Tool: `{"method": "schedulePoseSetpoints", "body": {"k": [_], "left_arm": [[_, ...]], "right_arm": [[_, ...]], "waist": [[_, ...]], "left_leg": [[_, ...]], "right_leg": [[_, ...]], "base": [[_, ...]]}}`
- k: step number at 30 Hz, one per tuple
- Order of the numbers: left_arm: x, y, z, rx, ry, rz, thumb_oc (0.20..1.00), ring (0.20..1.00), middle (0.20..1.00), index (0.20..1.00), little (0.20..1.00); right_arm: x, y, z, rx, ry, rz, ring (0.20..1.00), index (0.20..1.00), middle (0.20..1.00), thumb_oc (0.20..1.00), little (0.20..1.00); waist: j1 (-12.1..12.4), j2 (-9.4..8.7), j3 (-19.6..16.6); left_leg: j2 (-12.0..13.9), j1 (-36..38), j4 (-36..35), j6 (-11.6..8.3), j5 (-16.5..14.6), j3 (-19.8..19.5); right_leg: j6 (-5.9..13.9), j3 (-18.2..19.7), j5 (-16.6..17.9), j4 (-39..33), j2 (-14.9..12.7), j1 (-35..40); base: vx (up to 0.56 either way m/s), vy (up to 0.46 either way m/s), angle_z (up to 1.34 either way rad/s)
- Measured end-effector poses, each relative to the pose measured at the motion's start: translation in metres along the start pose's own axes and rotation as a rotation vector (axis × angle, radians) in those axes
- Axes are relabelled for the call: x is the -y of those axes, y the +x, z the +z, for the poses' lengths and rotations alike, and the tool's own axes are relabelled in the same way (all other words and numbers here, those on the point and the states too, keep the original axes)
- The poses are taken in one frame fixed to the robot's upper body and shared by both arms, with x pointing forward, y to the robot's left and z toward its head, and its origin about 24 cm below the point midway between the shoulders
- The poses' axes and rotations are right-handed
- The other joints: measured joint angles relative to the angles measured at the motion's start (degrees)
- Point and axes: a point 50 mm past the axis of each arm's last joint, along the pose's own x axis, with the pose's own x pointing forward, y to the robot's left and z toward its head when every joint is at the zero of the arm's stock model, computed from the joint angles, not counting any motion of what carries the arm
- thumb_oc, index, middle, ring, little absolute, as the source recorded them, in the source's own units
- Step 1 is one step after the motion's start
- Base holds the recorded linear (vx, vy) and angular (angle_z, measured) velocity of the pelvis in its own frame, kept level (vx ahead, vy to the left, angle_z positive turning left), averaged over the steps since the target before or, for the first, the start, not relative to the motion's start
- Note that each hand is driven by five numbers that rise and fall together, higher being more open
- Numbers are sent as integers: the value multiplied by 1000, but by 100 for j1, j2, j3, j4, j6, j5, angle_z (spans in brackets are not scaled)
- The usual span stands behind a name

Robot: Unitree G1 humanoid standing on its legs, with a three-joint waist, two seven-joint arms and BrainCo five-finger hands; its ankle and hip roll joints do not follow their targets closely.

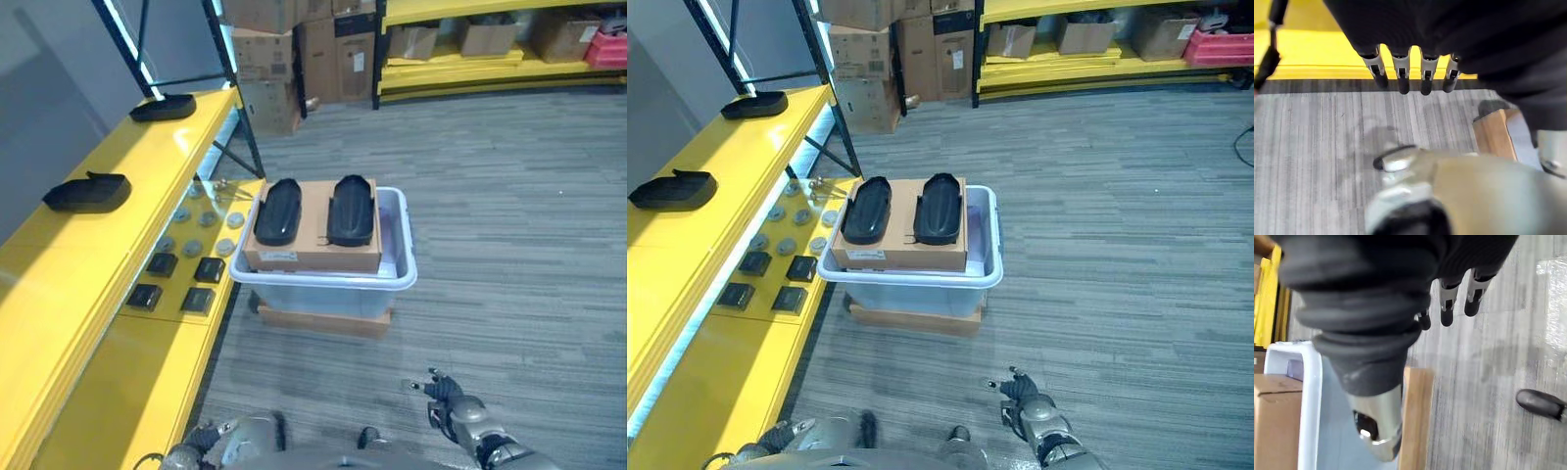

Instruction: Move parts from the plastic box to the shelf.

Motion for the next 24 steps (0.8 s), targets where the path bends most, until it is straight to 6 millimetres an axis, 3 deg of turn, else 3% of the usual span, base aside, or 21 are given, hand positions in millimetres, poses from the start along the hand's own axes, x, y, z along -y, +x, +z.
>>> {"method": "schedulePoseSetpoints", "body": {"k": [2,3,5,7,8,9,11,13,15,17,21,22,24], "left_arm": [[2,0,4,17,4,-4,1000,1000,1000,1000,1000],[4,1,10,39,8,-11,1000,1000,1000,1000,1000],[5,0,7,33,8,-13,1000,1000,1000,1000,1000],[7,0,9,44,7,-19,1000,1000,1000,1000,1000],[5,1,13,55,14,-15,1000,1000,1000,1000,1000],[-4,2,18,69,27,10,1000,1000,1000,1000,1000],[-10,3,17,55,35,25,1000,1000,1000,1000,1000],[-12,4,18,49,44,28,1000,1000,1000,1000,1000],[-10,4,21,57,54,22,1000,1000,1000,1000,1000],[-17,3,15,34,66,44,1000,1000,1000,1000,1000],[-21,0,-5,-34,58,62,1000,1000,1000,1000,1000],[-20,-1,-15,-63,50,61,1000,1000,1000,1000,1000],[-11,-3,-22,-78,31,45,1000,1000,1000,1000,1000]], "right_arm": [[6,0,1,9,-1,-16,1000,1000,1000,1000,1000],[10,0,2,14,5,-40,1000,1000,1000,1000,1000],[12,0,4,24,13,-57,1000,1000,1000,1000,1000],[17,-1,2,25,19,-73,1000,1000,1000,1000,1000],[15,-1,3,26,34,-73,1000,1000,1000,1000,1000],[0,0,6,36,67,-42,1000,1000,1000,1000,1000],[-12,0,11,48,87,-14,1000,1000,1000,1000,1000],[-15,0,11,46,95,-8,1000,1000,1000,1000,1000],[-8,3,34,118,114,-18,1000,1000,1000,1000,1000],[-10,2,47,176,124,-8,1000,1000,1000,1000,1000],[-9,-2,72,289,147,-4,1000,1000,1000,1000,1000],[-6,-3,77,304,159,-15,1000,1000,1000,1000,1000],[7,-5,84,340,166,-67,1000,1000,1000,1000,1000]], "waist": [[-50,101,-15],[-50,101,-6],[-104,118,-37],[-251,263,-120],[-330,294,-136],[-243,79,-139],[-171,-89,-137],[-199,-105,-137],[-184,117,39],[-233,37,130],[-248,-14,225],[-225,-66,207],[-290,-24,244]], "left_leg": [[327,159,-822,-159,181,-197],[334,428,-914,-260,253,-401],[98,803,-915,-266,342,-544],[-86,1077,-915,-141,559,-492],[-85,1070,-879,-86,352,-285],[-242,1111,-875,-38,323,-239],[-391,1178,-874,79,246,-230],[-510,1215,-876,195,159,-274],[-623,1294,-876,463,29,-115],[-840,1339,-903,579,-48,-121],[-862,1233,-914,600,-59,-121],[-846,1131,-913,586,-67,-128],[-711,997,-913,543,-97,-427]], "right_leg": [[51,-5,12,-170,245,143],[-18,8,155,-414,351,313],[9,92,138,-416,352,407],[72,130,110,-413,415,422],[133,104,93,-413,419,442],[237,260,127,-378,238,372],[360,399,103,-315,55,355],[466,401,51,-120,-87,299],[705,723,-204,1280,-359,-422],[953,931,-431,1742,-715,-790],[969,991,-386,841,-742,-967],[939,1023,-311,461,-681,-934],[842,1014,-129,480,-496,-985]], "base": [[172,201,-14],[159,180,-39],[141,183,-34],[122,209,1],[99,257,-13],[69,203,-34],[26,159,-33],[-25,160,-4],[18,78,-26],[154,-47,-4],[167,-126,-1],[177,-150,18],[170,-166,63]]}}
